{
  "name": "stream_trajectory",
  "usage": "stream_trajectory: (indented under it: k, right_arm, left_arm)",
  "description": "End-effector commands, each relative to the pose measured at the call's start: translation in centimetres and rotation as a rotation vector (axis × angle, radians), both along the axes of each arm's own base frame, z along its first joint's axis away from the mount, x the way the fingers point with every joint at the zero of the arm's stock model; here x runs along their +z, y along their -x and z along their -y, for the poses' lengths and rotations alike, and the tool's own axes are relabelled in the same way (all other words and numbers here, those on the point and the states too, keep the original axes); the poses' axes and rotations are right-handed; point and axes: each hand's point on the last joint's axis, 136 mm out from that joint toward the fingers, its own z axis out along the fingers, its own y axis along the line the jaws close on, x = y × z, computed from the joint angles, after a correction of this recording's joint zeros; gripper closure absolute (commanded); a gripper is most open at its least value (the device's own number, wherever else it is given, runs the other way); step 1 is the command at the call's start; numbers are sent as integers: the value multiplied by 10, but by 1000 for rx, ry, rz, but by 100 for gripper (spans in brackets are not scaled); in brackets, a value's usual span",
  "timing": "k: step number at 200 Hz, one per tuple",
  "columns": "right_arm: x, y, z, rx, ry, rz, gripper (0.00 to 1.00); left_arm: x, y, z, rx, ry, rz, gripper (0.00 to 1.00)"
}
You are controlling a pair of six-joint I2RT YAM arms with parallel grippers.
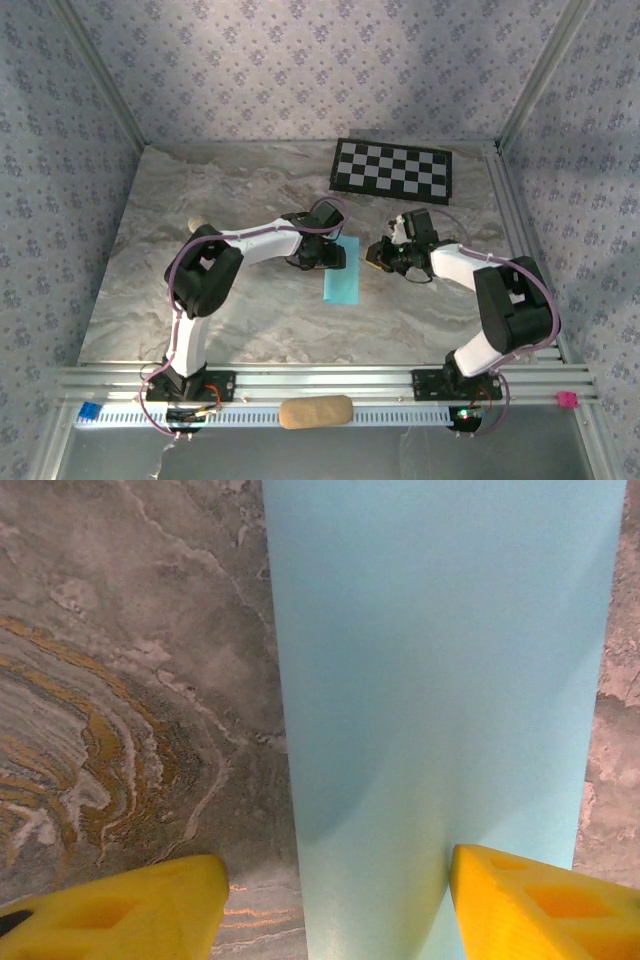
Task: Fold a paper plane with a square sheet of paper (pick it up from the middle)
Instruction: Hold the square sheet of paper at the center of the table.
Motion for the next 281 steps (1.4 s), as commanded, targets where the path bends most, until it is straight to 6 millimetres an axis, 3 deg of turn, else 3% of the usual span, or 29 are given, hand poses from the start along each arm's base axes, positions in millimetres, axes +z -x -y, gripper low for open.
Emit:
stream_trajectory:
  k: [1,39,102,281]
  right_arm:
    - [-2,2,-7,31,-18,-12,92]
    - [-5,4,-21,70,-29,-25,100]
    - [-17,5,-40,106,-26,-45,100]
    - [-24,5,-54,149,-59,-57,100]
  left_arm:
    - [-42,13,-13,-21,-95,-59,36]
    - [-44,14,-13,-18,-97,-63,36]
    - [-47,15,-12,-19,-101,-67,36]
    - [-50,17,-10,-20,-100,-70,36]
